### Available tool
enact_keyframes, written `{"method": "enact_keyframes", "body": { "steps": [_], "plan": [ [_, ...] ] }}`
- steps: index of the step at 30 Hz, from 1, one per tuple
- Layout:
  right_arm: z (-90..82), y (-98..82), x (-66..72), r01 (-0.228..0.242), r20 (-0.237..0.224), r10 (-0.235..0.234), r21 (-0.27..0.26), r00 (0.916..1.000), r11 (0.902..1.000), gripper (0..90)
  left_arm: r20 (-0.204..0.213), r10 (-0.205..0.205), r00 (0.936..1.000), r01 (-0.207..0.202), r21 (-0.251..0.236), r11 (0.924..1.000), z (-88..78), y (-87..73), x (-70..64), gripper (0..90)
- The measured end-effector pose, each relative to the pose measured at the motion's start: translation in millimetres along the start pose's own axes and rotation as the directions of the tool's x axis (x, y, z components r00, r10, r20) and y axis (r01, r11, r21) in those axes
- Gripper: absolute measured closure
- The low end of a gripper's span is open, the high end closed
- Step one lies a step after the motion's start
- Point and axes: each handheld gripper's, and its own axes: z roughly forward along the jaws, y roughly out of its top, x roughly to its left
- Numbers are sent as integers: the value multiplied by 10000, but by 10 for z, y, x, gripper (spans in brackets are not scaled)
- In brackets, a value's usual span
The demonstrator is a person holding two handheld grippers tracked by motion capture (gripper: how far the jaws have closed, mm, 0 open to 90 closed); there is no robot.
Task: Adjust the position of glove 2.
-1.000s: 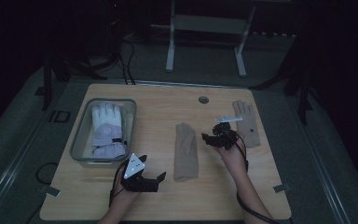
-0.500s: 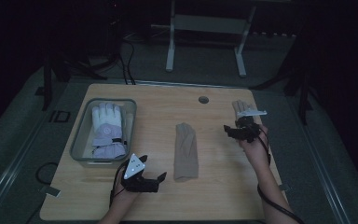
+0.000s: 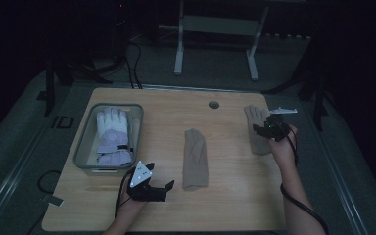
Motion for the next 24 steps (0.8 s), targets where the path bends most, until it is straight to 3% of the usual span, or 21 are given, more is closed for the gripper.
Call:
{"method": "enact_keyframes", "body": {
  "steps": [7,14,20,23,24],
  "plan": [
    [167,39,-171,-352,244,350,80,9991,9993,450,18,-31,10000,30,17,10000,11,-3,4,27],
    [371,129,-394,-1145,676,1123,294,9914,9930,450,63,-24,10000,24,4,10000,13,-2,2,27],
    [536,120,-413,-1513,620,1474,650,9871,9863,410,85,10,10000,-10,27,10000,14,-2,-4,27],
    [655,103,-400,-1585,733,1516,1004,9857,9822,389,90,6,10000,-7,34,10000,13,-2,-5,27],
    [725,86,-409,-1620,985,1514,1108,9836,9806,386,114,0,9999,0,24,10000,11,-3,-4,27]
  ]
}}
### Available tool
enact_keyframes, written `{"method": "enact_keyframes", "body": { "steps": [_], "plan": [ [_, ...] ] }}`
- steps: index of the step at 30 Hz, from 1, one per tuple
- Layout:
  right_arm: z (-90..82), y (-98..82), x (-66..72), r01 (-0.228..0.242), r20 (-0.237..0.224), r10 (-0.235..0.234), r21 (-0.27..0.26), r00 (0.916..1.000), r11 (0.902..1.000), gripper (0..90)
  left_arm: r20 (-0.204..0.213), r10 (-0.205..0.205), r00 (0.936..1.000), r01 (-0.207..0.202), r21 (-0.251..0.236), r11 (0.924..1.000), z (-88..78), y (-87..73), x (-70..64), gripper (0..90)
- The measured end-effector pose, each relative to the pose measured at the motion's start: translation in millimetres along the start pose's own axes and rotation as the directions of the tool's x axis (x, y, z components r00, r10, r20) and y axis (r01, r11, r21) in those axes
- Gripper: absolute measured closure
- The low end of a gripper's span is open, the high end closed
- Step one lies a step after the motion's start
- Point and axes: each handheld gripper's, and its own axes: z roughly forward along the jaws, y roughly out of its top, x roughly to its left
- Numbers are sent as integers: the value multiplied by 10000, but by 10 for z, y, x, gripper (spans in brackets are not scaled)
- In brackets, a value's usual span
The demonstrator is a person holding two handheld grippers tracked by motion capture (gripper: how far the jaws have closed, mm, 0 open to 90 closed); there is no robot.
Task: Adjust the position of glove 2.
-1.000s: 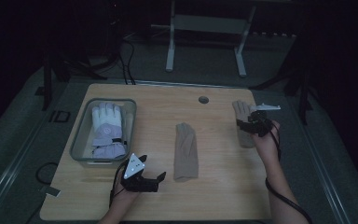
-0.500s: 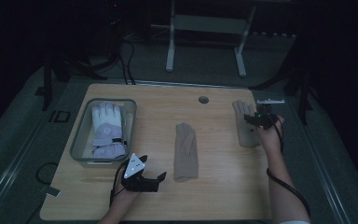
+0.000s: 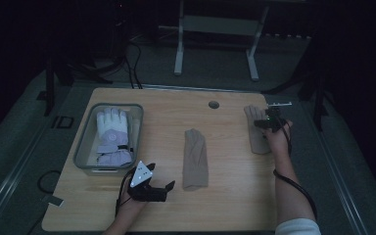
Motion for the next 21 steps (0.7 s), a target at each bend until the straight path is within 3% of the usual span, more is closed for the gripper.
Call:
{"method": "enact_keyframes", "body": {
  "steps": [4,7,8,10,13,15,21],
  "plan": [
    [108,-63,-37,29,-12,-29,351,10000,9994,416,-7,12,10000,-12,-14,10000,-10,1,3,27],
    [124,-97,-29,70,-49,-68,266,10000,9996,442,-23,-23,10000,23,-33,10000,-17,0,8,27],
    [121,-104,-28,118,-52,-117,216,9999,9997,465,-22,-31,10000,31,-22,10000,-17,-1,9,27],
    [107,-110,-30,112,-75,-110,231,9999,9997,611,-29,-21,10000,21,-8,10000,-16,-4,4,27],
    [105,-112,-24,47,-18,-46,235,10000,9997,667,-36,-29,10000,29,-43,10000,-16,-4,-9,27],
    [95,-110,-20,-276,73,275,270,9996,9993,757,-67,14,10000,-14,-47,10000,-18,-2,-11,27],
    [41,-120,-12,-1262,48,1262,129,9920,9919,800,-90,-32,10000,31,-32,10000,-16,-3,-6,27]
  ]
}}
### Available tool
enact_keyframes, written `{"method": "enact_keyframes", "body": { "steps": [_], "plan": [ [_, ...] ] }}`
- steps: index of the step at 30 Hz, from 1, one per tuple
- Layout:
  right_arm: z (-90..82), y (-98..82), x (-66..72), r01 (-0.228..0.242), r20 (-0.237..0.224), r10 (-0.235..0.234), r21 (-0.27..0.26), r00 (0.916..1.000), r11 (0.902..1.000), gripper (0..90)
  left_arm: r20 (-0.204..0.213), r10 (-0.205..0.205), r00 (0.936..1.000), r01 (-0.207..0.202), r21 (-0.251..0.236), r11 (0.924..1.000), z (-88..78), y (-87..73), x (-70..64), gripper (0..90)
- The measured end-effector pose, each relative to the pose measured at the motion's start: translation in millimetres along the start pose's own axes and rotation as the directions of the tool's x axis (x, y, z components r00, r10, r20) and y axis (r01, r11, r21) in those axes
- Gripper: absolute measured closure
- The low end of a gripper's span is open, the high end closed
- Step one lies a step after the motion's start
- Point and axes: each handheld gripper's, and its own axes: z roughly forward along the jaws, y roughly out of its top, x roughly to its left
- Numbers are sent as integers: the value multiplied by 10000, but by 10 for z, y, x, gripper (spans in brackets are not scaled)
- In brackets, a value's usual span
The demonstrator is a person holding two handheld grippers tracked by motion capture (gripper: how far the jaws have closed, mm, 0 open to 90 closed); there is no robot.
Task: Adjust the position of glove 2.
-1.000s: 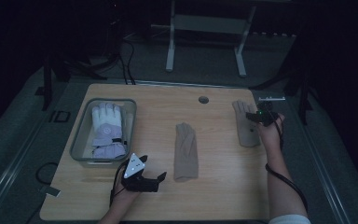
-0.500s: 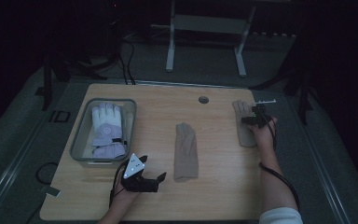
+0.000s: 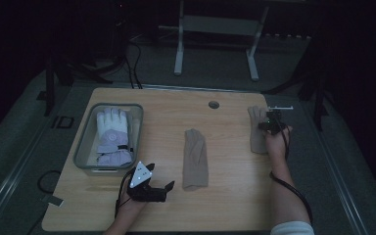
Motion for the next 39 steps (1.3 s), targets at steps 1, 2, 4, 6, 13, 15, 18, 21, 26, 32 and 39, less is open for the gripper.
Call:
{"method": "enact_keyframes", "body": {
  "steps": [1,2,4,6,13,15,18,21,26,32,39],
  "plan": [
    [-17,-4,10,36,-9,-36,-78,10000,10000,801,0,0,10000,0,0,10000,0,0,0,27],
    [-39,-9,30,41,53,-40,-129,10000,9999,801,-29,-20,10000,20,11,10000,3,0,1,27],
    [-66,-12,49,11,45,-10,-171,10000,9999,801,-58,-20,10000,21,52,10000,6,-1,8,27],
    [-153,-14,87,-92,-37,91,-365,10000,9993,803,-91,2,10000,-2,72,10000,8,-1,9,27],
    [-586,-46,253,-165,-360,130,-1009,9993,9948,803,-160,65,9999,-64,67,10000,10,2,-2,27],
    [-644,-65,272,-89,-418,40,-1165,9991,9932,803,-183,26,9998,-25,92,10000,15,1,8,27],
    [-871,-148,338,-167,-569,86,-1439,9983,9895,803,-262,17,9997,-15,96,10000,15,5,12,27],
    [-992,-209,380,-140,-482,65,-1568,9988,9875,803,-273,84,9996,-83,42,10000,7,14,1,27],
    [-1177,-397,433,-100,-868,-39,-1586,9962,9873,803,-291,69,9996,-67,92,9999,2,10,30,27],
    [-1235,-609,526,193,-960,-326,-1367,9948,9904,802,-260,101,9996,-100,46,9999,-5,15,28,27],
    [-1195,-908,783,730,-1125,-863,-1173,9899,9904,801,-265,117,9996,-116,35,9999,1,10,16,27]
  ]
}}
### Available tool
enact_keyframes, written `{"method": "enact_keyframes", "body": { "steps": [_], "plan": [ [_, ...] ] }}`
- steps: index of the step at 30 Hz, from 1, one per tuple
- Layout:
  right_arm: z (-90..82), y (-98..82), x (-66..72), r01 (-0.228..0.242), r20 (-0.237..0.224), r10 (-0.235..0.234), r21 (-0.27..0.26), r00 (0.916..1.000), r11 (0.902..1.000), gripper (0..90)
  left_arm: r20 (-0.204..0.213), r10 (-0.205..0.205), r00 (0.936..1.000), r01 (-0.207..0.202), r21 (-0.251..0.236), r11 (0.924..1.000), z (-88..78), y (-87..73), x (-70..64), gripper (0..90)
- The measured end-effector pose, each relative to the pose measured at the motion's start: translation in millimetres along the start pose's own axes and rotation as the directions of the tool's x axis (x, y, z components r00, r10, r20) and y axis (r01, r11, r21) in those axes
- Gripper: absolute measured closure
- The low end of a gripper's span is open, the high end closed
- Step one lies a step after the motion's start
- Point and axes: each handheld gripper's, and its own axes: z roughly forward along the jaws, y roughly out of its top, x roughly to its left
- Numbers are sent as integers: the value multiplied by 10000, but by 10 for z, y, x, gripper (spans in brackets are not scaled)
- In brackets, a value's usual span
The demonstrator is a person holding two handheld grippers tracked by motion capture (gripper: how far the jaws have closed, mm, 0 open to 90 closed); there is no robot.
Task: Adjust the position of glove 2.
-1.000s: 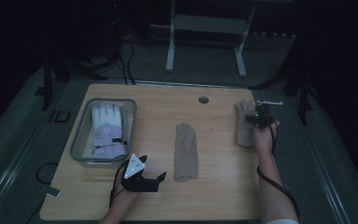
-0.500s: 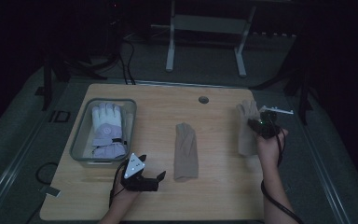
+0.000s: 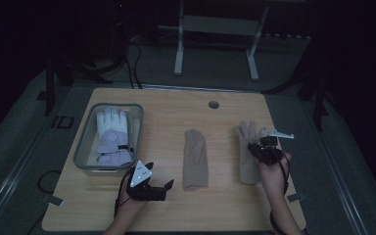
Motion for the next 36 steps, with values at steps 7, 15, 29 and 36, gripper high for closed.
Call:
{"method": "enact_keyframes", "body": {
  "steps": [7,15,29,36],
  "plan": [
    [242,-183,125,-12,40,9,555,10000,9985,794,51,92,9999,-92,21,10000,-7,6,-3,27],
    [456,-274,73,360,-119,-348,1163,9993,9926,672,89,121,9999,-121,19,9999,2,-3,-14,27],
    [346,-257,22,841,-1115,-761,687,9909,9941,201,143,132,9998,-133,37,9999,4,-5,-20,27],
    [307,-221,10,1768,-1877,-1621,641,9687,9822,161,178,110,9998,-111,23,9999,0,-3,-20,27]
  ]
}}
